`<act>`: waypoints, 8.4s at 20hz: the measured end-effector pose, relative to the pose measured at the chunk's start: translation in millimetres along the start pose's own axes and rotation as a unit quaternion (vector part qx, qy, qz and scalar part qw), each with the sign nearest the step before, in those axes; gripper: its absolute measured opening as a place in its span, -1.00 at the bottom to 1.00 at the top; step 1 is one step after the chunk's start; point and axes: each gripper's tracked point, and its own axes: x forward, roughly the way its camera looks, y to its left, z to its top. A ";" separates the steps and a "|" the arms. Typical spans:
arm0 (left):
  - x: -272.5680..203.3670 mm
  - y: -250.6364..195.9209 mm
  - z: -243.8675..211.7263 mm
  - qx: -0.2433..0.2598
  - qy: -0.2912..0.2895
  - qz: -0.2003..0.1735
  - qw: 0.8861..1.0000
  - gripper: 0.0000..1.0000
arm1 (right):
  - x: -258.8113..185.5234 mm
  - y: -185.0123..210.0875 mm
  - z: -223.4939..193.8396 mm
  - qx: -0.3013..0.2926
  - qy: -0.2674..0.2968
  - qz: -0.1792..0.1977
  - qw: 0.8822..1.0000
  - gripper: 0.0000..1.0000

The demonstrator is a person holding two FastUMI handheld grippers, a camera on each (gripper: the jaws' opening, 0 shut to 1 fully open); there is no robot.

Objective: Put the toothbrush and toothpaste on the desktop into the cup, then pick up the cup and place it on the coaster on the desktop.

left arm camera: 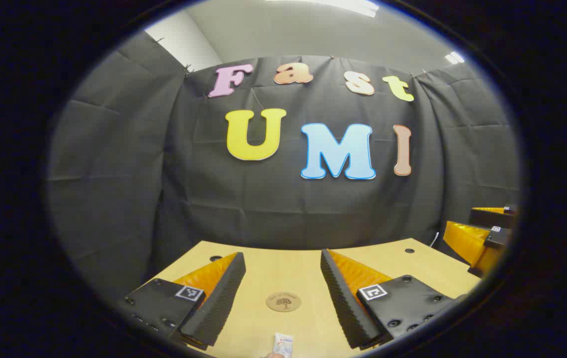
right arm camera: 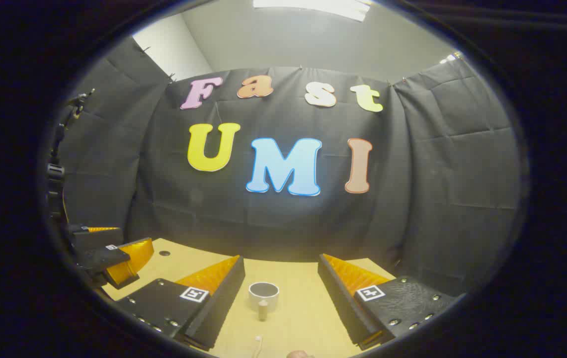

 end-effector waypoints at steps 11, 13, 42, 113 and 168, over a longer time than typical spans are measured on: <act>4.9 -14.5 10.0 0.003 -0.007 -0.004 1.000 0.94 | 3.7 -19.3 -22.1 0.021 0.042 -0.003 0.999 0.84; 4.3 -18.0 7.9 0.006 -0.002 -0.005 1.000 0.94 | 3.5 -20.5 -24.6 0.022 0.045 -0.002 0.999 0.84; 22.4 -9.2 -217.4 0.014 0.398 -0.015 0.917 0.95 | -6.5 48.0 -230.9 0.034 0.446 0.078 0.891 0.86; 62.7 -16.1 -157.2 -0.036 0.318 -0.001 0.947 -0.39 | 71.3 58.6 -149.2 0.090 0.298 0.179 0.933 -0.91; 161.5 -92.2 -64.5 -0.102 0.127 -0.046 0.986 -0.39 | 169.2 -50.7 -139.1 0.052 0.198 0.083 0.975 0.75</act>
